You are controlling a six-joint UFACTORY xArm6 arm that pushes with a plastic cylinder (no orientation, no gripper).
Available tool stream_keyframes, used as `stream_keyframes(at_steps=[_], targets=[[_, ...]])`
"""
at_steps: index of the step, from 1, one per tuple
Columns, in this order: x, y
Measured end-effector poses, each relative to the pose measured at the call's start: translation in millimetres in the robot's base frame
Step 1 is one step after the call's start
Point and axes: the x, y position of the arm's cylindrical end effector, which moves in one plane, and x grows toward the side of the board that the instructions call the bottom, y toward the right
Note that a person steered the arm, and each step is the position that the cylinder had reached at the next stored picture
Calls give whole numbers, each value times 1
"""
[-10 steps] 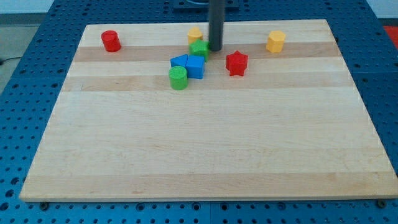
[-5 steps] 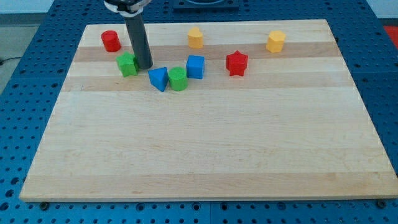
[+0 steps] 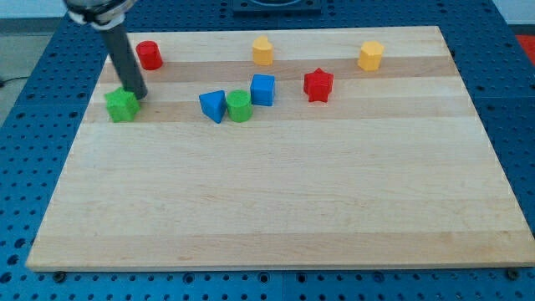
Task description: Slide the green star to the bottom of the red circle
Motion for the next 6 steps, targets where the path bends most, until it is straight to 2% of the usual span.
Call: stream_keyframes(at_steps=[1,2,3,4,5,6], targets=[[18,-11],[18,-8],[-6,-7],[-13,-53],[38,-69],[48,-42]])
